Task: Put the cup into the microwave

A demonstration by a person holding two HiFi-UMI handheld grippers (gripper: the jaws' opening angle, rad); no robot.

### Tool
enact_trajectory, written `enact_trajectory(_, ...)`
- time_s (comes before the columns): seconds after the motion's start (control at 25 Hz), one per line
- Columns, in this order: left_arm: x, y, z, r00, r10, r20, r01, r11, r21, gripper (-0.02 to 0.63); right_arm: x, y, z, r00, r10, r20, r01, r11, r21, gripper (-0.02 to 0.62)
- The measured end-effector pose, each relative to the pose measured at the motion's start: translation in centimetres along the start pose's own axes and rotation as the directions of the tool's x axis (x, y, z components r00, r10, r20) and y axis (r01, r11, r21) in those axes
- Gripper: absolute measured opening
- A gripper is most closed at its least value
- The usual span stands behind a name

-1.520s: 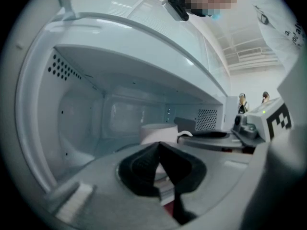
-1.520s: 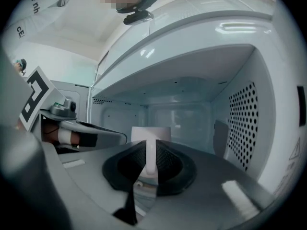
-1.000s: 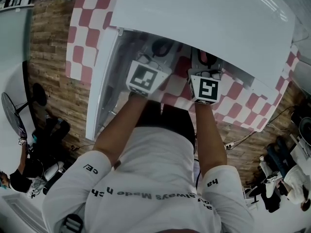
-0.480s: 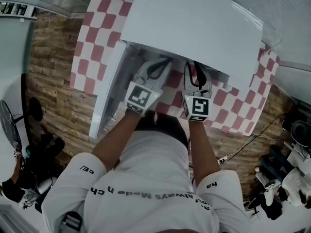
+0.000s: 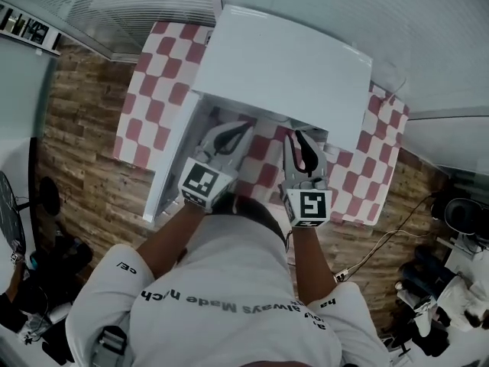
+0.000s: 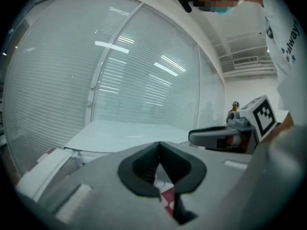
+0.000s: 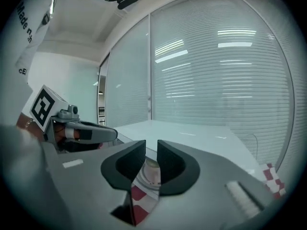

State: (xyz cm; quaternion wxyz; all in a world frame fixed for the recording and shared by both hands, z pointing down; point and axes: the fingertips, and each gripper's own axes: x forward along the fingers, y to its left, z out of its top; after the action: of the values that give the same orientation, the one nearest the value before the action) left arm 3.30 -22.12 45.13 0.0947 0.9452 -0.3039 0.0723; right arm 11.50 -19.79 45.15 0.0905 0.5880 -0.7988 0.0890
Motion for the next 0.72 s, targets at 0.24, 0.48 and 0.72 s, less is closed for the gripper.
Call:
enact_trajectory(0.24, -2.1, -2.3, 5.8, 0.998, -0.038, 0.055, 0.036, 0.999, 0.035, 0.005, -3.4, 0.7, 5.9, 0.999, 0.02, 0.04, -0.019, 1.0, -0.013, 0.069)
enact_trajectory(0.48, -3.7, -4.6, 10.2, 0.993, -0.077, 0.085, 0.071, 0.995, 0.072, 0.005, -6.2, 1.7, 10.4, 0.997, 0.058, 0.059, -0.057, 0.998, -0.026, 0.069)
enact_trajectory(0.72, -5.4, -5.8, 13.7, 0.985, -0.08, 0.15, 0.072, 0.996, 0.055, 0.005, -9.0, 2.2, 14.1, 0.994, 0.062, 0.094, -0.059, 0.998, -0.037, 0.069)
